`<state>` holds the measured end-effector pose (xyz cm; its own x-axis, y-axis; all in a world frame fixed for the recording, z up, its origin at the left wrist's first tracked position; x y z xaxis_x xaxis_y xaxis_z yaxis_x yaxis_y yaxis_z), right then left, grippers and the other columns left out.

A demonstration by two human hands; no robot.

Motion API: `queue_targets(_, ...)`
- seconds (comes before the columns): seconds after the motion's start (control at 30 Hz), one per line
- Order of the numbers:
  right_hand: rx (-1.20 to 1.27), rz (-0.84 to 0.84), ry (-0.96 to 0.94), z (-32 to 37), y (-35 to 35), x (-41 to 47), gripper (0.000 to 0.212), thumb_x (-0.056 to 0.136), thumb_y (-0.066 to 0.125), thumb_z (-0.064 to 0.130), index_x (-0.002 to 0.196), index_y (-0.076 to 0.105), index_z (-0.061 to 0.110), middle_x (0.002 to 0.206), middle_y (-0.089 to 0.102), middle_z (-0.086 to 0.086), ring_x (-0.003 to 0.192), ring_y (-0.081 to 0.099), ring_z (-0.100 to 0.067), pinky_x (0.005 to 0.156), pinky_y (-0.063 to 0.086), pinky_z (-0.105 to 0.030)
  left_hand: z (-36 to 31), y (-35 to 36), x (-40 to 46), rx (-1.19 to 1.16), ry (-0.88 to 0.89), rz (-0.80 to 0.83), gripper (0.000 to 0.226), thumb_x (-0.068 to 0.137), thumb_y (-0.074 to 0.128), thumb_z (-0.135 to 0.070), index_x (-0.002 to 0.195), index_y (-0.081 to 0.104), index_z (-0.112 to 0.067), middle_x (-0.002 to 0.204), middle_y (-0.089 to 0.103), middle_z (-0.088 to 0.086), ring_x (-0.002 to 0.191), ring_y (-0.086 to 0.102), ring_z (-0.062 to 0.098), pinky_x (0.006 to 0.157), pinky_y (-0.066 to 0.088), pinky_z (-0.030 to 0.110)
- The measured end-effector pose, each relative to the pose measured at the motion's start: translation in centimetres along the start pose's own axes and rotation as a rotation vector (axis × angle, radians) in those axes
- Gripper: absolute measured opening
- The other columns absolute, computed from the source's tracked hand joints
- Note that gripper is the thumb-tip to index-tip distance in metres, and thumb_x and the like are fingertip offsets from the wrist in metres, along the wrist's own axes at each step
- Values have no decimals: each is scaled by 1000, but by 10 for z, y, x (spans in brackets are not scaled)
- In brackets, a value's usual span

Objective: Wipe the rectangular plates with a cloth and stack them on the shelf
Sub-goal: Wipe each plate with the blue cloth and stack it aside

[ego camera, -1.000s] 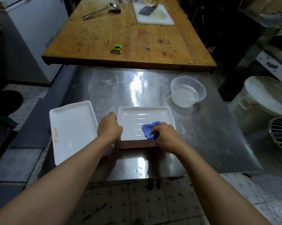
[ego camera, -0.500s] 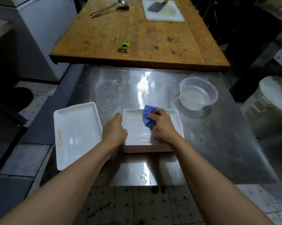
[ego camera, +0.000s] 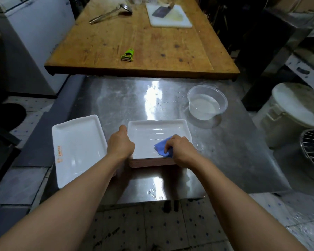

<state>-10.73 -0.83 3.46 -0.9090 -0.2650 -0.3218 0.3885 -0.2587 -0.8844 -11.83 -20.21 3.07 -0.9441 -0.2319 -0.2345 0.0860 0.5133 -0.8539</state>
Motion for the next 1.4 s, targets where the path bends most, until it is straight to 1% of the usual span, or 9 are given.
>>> queue_targets(0.27, -315, -122, 79, -21, -13, -31, 29, 91, 50, 8, 119, 57, 6, 130, 42, -12, 115, 41, -27, 87, 39, -31, 0, 5, 0, 16, -21, -14, 32, 80, 54, -1, 111, 44, -5, 103, 60, 17, 90, 55, 32, 68, 39, 35)
queue_targets(0.47, 87, -367, 300, -38, -24, -56, 20, 87, 48, 0, 104, 59, -1, 109, 47, -14, 100, 49, -29, 74, 37, -32, -5, 8, -6, 73, -47, -44, 44, 87, 57, -15, 126, 41, -5, 129, 48, 17, 116, 49, 36, 84, 42, 41)
queue_targets(0.57, 320, -413, 392, -54, -33, -68, 34, 72, 58, -16, 98, 67, 3, 100, 60, -14, 83, 57, -29, 58, 46, -31, -21, 14, -25, 163, 122, -125, 44, 91, 56, -35, 128, 46, -13, 133, 42, 10, 123, 39, 29, 92, 41, 44)
queue_targets(0.63, 515, -446, 463, -60, -36, -74, 38, 72, 52, -19, 96, 68, 7, 92, 64, -15, 68, 62, -30, 47, 48, -31, -33, 23, -37, 176, 328, -110, 38, 90, 55, -41, 119, 57, -18, 124, 49, 5, 119, 40, 24, 88, 41, 40)
queue_targets(0.73, 632, -491, 498, -68, -35, -79, 33, 79, 50, -15, 90, 68, 11, 91, 66, -13, 70, 64, -29, 54, 50, -30, -48, 34, -51, 262, 514, -86, 35, 85, 60, -48, 106, 67, -21, 111, 57, 0, 109, 46, 20, 79, 38, 32)
queue_targets(0.93, 661, -523, 503, -71, -29, -92, 30, 80, 52, -11, 96, 70, 8, 96, 68, -10, 83, 61, -21, 67, 40, -22, -57, 47, -60, 442, 590, -182, 15, 82, 60, -7, 83, 73, -15, 84, 63, 4, 88, 55, 26, 57, 27, 28)
queue_targets(1.17, 744, -564, 502, -76, -24, -104, 30, 83, 52, -8, 84, 67, 18, 89, 68, -4, 80, 65, -23, 70, 55, -34, -59, 38, -67, 377, 654, -183, 21, 60, 78, 3, 58, 62, -11, 62, 54, 3, 62, 55, 27, 46, 23, 23)
queue_targets(1.33, 769, -642, 444, -66, -36, -110, 21, 85, 56, -2, 86, 69, 15, 84, 67, 1, 75, 61, -12, 62, 45, -19, -77, 9, -75, 262, 647, -277, 4, 88, 54, -8, 91, 56, -8, 85, 60, 11, 82, 56, 34, 57, 29, 34)
queue_targets(1.4, 785, -689, 419, -60, -44, -112, 18, 84, 59, 1, 86, 70, 15, 82, 68, 1, 72, 61, -10, 62, 43, -16, -85, -6, -78, 244, 622, -312, 14, 95, 46, -19, 104, 54, -10, 92, 64, 13, 86, 58, 35, 63, 30, 34)
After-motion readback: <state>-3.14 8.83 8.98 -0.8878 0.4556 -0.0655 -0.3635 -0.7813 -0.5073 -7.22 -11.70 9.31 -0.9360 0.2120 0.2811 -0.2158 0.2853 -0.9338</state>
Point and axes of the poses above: each hand's wrist, its own x-axis towards the middle knuckle, its own y-axis out of the palm, z = x × y, the point moved 2 cm from there along x, towards the middle knuckle
